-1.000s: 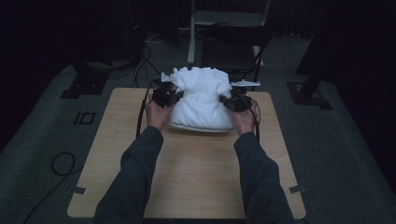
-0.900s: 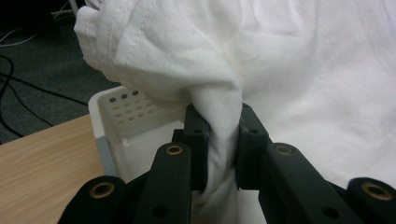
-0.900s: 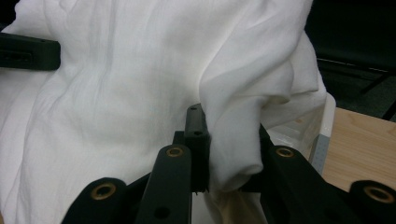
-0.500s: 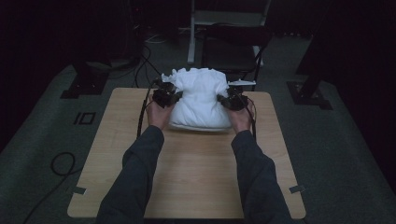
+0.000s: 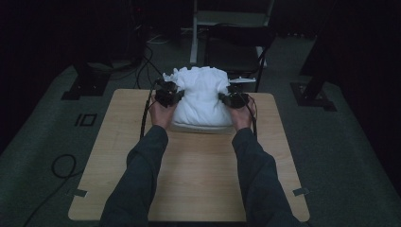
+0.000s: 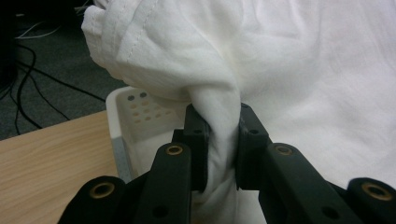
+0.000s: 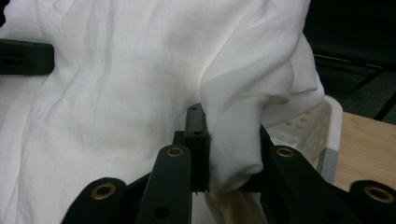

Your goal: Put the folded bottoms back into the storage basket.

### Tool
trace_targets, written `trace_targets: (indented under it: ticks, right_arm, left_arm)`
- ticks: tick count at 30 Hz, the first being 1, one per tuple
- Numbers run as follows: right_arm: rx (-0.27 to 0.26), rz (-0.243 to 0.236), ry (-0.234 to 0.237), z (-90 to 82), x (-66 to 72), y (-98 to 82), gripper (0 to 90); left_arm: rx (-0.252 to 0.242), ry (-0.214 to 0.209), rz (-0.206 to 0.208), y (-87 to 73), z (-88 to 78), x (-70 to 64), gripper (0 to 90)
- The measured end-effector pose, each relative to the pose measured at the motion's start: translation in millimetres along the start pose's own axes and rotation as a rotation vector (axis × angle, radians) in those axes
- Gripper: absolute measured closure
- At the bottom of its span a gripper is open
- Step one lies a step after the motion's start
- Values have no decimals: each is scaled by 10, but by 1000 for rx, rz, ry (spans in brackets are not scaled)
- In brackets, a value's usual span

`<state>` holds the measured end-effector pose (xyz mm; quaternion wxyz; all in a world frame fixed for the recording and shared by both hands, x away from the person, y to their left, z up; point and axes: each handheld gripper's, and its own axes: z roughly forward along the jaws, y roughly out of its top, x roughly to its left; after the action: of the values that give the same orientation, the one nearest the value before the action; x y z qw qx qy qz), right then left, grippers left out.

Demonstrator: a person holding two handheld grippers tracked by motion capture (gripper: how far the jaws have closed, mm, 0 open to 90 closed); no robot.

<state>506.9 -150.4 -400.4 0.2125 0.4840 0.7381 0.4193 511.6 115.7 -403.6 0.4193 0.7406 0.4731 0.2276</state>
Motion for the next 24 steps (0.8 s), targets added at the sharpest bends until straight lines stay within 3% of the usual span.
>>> trace_targets:
  ticks: [11,18,24]
  right_arm:
    - [-11,-1,-17,44,-39,81,781]
    - [-11,-11,-36,112,-60,59,781]
    - [7,-15,-34,186,-67,-10,780]
  left_arm:
    - [-14,30,20,119,79,-26,780]
    - [-13,56,49,65,170,-44,780]
    - [12,52,37,-65,258,-16,780]
